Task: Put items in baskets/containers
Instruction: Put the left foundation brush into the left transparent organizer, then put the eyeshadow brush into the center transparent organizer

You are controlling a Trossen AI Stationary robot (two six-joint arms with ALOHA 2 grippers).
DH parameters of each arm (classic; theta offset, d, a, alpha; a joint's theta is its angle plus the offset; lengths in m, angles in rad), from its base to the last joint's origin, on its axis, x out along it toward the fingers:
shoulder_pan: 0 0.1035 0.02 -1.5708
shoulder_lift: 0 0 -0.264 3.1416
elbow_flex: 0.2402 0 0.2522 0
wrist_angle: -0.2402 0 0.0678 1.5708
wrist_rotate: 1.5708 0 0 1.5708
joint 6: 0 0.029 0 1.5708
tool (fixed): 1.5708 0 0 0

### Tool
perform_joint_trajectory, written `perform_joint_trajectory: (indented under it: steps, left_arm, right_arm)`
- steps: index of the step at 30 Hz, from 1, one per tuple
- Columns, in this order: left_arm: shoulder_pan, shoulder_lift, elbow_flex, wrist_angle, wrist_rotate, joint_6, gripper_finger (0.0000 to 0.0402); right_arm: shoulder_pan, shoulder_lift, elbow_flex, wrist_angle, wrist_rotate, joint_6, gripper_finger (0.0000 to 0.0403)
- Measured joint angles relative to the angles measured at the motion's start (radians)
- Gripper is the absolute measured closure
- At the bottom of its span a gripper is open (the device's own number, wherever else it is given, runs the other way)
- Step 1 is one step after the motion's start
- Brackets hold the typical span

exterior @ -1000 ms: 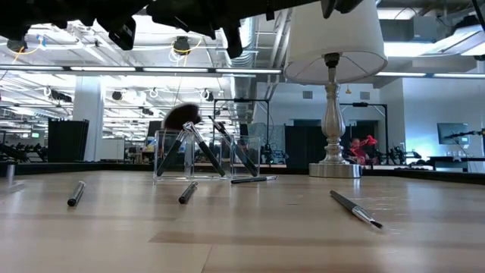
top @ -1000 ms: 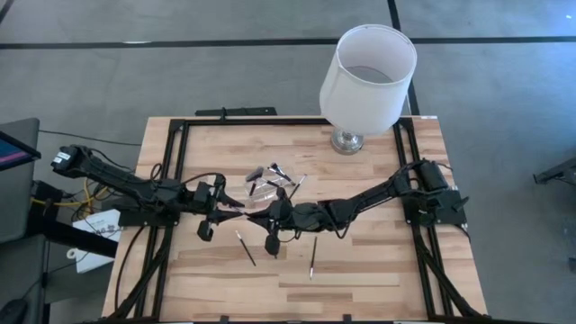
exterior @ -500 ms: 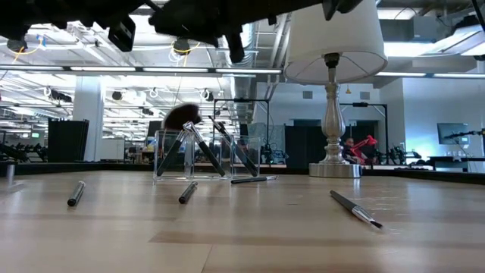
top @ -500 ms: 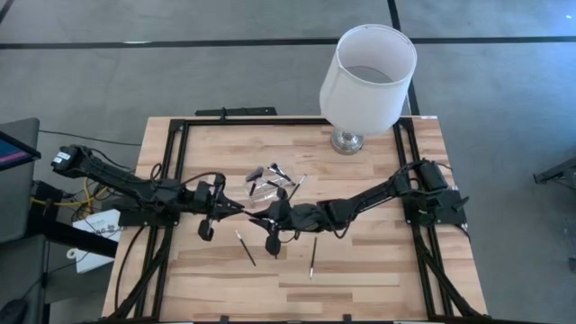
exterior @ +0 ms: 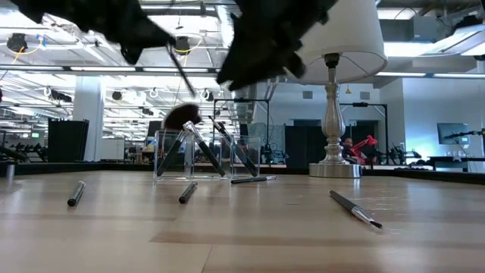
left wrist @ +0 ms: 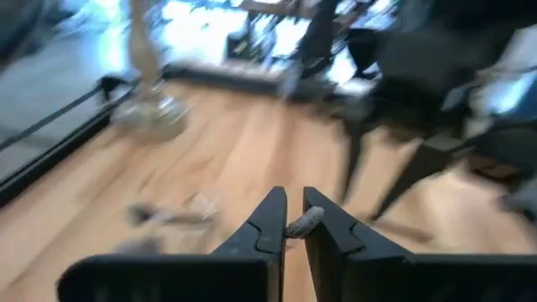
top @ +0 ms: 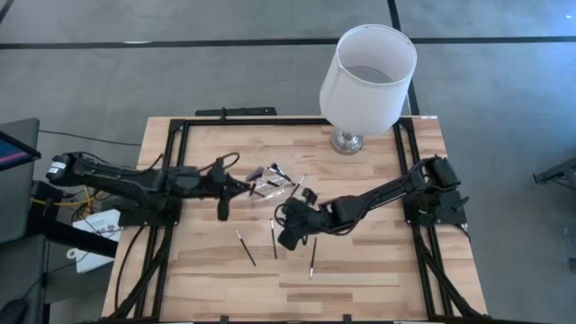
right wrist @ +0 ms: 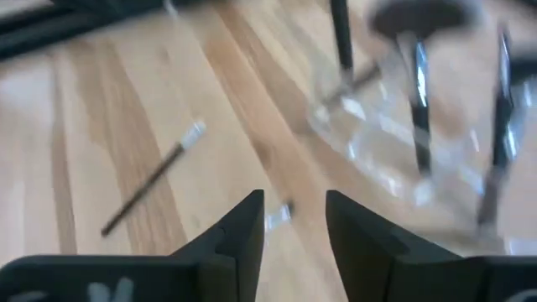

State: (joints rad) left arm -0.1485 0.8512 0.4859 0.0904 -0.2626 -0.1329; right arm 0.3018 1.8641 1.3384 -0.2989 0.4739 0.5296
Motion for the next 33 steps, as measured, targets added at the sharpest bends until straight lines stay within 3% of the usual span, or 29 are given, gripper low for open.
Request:
perform_joint_trajectory:
  steps: [3,8,15,20,27,33]
  left_arm:
    - [0.081,0.057,0.010,-0.076,0.000,-0.002,0.0378]
    - [0.177,0.162,0.011,-0.072,0.001,0.016,0.0373]
    - [0.211,0.265,0.011,-0.070,0.006,0.015,0.0372]
    - [0.211,0.303,0.011,-0.070,0.005,0.016,0.0331]
    - [0.210,0.273,0.010,-0.071,0.005,0.016,0.0289]
    - [0.167,0.134,0.010,-0.068,0.005,0.017,0.0276]
  right_arm:
    - [0.009,-0.002,0.000,-0.097,-0.002,0.115,0.0271]
    - [0.012,-0.001,0.000,-0.120,-0.003,0.126,0.0261]
    - [0.010,-0.001,0.000,-0.109,-0.002,0.121,0.0260]
    - [0.004,0.000,0.000,-0.103,-0.002,0.121,0.0260]
    - [0.007,0.000,0.000,-0.101,-0.004,0.106,0.0253]
    - [0.052,-0.026,0.000,-0.103,-0.060,-0.006,0.0258]
